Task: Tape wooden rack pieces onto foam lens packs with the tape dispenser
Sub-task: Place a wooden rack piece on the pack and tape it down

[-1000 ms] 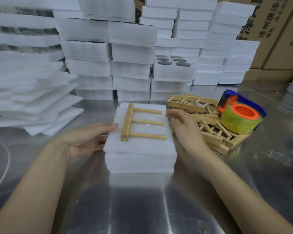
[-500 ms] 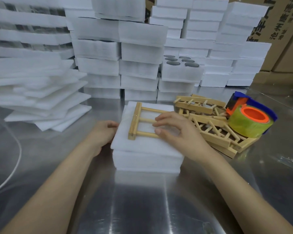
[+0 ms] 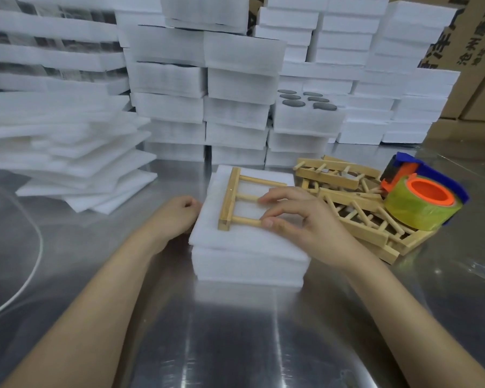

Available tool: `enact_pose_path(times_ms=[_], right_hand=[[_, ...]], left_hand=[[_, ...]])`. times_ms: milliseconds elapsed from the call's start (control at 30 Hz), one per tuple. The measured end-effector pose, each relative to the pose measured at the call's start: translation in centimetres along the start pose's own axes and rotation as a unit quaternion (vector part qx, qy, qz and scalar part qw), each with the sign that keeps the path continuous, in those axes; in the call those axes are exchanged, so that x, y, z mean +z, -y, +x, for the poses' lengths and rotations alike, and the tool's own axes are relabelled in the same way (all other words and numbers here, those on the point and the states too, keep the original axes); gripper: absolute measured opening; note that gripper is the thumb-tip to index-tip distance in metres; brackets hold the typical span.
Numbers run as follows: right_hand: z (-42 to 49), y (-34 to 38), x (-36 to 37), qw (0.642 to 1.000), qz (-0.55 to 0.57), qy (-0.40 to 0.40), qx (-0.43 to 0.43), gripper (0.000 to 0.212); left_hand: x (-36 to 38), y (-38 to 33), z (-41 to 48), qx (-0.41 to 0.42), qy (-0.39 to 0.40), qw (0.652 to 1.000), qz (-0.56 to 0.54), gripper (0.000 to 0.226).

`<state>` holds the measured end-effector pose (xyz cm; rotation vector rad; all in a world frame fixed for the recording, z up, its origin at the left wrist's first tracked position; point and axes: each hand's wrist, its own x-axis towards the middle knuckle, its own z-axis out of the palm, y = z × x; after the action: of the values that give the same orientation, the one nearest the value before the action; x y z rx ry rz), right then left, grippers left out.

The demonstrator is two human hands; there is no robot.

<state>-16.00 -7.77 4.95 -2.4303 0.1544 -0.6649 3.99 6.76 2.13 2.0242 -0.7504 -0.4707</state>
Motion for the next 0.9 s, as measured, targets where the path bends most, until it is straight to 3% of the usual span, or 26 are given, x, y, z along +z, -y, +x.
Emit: enact_pose_path(times_ms=[133,200,367,500,667,800,900], right_hand=[[0.2,0.1,0.0,0.999,-0.027,-0.013,-0.042,0.024],[0.2,0.1,-0.1,0.997,-0.042,-0.020,-0.056,0.025],[0.3,0.2,0.0,0.997,-0.033,-0.018,-0.061,0.015],[0.3,0.1,-0.1,0.999,-0.006,-0.005,-0.044,0.009],[0.2,0.4,0.0,0.999,-0.020,0.000,-0.049,0.009],[0.3,0.7,0.0,0.999,-0.025,0.000,-0.038,0.009],[0.3,0.8,0.1,0.999,-0.041,-0.007,-0.027,0.009]], left_hand=[[-0.4,-0.9,0.2,-0.057,-0.047,0.979,-0.189,0.024],[-0.7,-1.2,0.1,-0.081,-0.019,0.956,-0.281,0.019],[-1.1,-1.2,0.0,-0.080,0.032,0.953,-0.290,0.028],[-2.1,-1.2,0.1,-0.098,-0.005,0.919,-0.382,0.027],[-2.2,-1.6,0.1,-0.101,-0.073,0.928,-0.351,0.024],[-2.2,-1.5,-0.1,-0.104,-0.040,0.912,-0.395,0.009],[-2.0,-1.3,-0.1,-0.075,-0.063,0.912,-0.397,0.024]])
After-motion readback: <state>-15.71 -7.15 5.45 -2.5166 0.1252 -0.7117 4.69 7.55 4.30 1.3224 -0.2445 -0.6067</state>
